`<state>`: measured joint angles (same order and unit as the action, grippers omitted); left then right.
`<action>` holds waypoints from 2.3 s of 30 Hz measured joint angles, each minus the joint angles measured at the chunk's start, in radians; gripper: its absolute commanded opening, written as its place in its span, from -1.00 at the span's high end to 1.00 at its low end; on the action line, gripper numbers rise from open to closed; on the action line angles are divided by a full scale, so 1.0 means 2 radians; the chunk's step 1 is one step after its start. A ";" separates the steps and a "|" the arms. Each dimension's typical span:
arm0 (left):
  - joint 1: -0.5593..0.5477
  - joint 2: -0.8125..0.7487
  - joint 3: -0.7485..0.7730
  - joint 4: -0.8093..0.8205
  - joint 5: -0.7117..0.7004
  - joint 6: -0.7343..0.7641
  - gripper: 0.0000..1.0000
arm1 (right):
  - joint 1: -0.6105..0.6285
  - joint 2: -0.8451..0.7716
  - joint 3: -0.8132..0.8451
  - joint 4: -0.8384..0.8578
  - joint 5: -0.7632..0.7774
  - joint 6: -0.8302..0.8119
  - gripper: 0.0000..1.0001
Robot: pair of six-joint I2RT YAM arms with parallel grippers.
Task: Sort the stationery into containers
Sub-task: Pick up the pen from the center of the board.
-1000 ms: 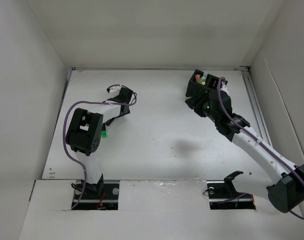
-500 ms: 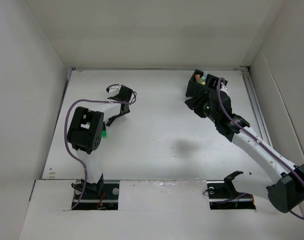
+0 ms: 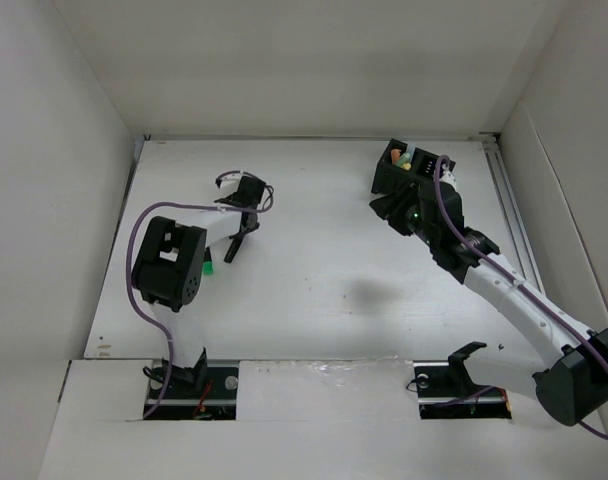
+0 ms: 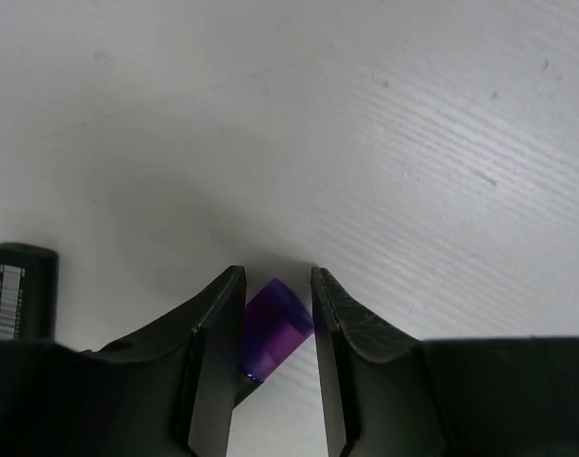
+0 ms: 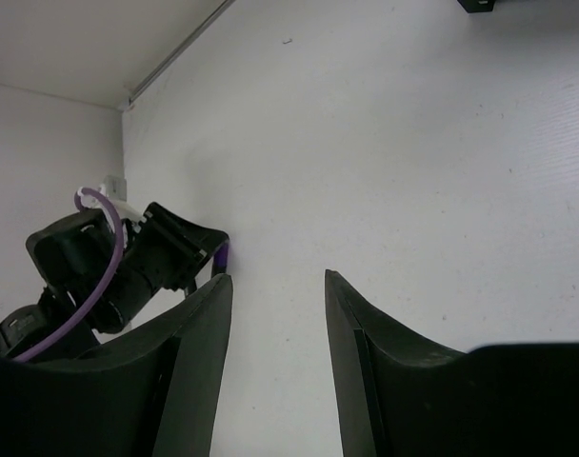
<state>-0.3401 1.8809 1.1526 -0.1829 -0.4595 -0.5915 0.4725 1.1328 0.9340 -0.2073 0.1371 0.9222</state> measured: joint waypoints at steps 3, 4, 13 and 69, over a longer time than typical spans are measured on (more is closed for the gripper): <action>-0.003 -0.023 -0.027 0.004 0.025 0.000 0.35 | 0.000 0.000 0.000 0.000 0.000 -0.001 0.00; -0.004 -0.026 -0.029 0.004 0.028 0.001 0.32 | 0.000 0.000 0.000 0.000 0.000 -0.001 0.00; -0.026 -0.080 -0.089 0.025 0.071 0.001 -0.30 | 0.000 0.005 0.000 0.001 0.000 -0.002 -0.02; -0.202 -0.171 -0.134 0.062 0.134 -0.011 1.00 | 0.002 0.069 0.004 0.007 -0.074 -0.023 -0.52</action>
<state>-0.7437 1.5398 0.8848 -0.0589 -0.1905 -0.6140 0.4755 1.2713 0.9421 -0.1932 -0.0105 0.8772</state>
